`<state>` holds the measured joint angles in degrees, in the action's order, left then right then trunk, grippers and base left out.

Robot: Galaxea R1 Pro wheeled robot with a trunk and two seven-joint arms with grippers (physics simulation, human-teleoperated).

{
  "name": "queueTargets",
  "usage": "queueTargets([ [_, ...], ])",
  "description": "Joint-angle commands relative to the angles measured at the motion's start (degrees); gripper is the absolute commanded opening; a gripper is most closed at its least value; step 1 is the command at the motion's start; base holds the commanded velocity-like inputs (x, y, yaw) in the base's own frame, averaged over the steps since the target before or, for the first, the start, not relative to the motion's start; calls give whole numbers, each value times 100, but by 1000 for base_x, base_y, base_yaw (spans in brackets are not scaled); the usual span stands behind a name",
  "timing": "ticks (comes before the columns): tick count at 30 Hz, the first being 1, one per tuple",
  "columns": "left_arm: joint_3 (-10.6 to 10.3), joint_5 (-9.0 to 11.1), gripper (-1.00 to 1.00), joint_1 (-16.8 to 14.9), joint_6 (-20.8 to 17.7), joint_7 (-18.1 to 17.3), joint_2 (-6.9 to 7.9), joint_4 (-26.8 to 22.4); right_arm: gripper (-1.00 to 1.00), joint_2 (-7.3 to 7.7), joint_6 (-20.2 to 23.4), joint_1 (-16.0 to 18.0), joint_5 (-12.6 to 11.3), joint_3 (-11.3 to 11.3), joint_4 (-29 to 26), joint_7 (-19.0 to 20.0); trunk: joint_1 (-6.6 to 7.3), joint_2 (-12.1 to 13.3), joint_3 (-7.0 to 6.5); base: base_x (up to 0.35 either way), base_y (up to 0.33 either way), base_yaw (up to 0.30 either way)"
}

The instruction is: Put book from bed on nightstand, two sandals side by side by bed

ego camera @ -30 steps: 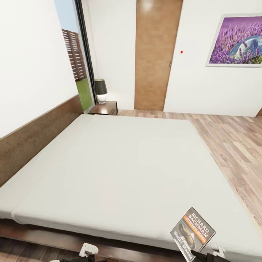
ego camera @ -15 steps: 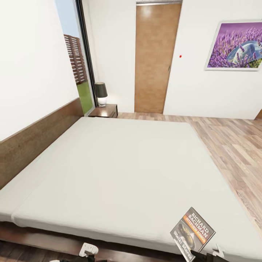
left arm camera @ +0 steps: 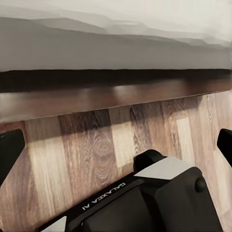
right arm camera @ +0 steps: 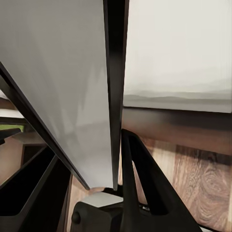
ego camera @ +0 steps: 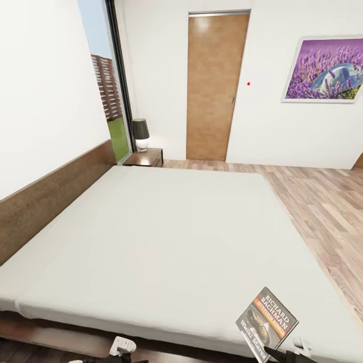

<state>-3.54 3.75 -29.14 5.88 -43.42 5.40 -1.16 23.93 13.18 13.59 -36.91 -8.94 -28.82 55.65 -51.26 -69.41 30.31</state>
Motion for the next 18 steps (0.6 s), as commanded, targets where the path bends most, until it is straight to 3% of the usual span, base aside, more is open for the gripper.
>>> queueTargets([
  [1, -42, 38, 100, -4, 30, -15, -1, 6, -100, 6, 54, 4, -62, -29, -1, 4, 0, -3, -4, 0, 0, 0],
  [18, -48, 30, 100, -4, 27, -12, -8, 2, -100, 6, 54, 4, -62, -29, 2, 7, 0, -3, -162, 0, 0, 0],
])
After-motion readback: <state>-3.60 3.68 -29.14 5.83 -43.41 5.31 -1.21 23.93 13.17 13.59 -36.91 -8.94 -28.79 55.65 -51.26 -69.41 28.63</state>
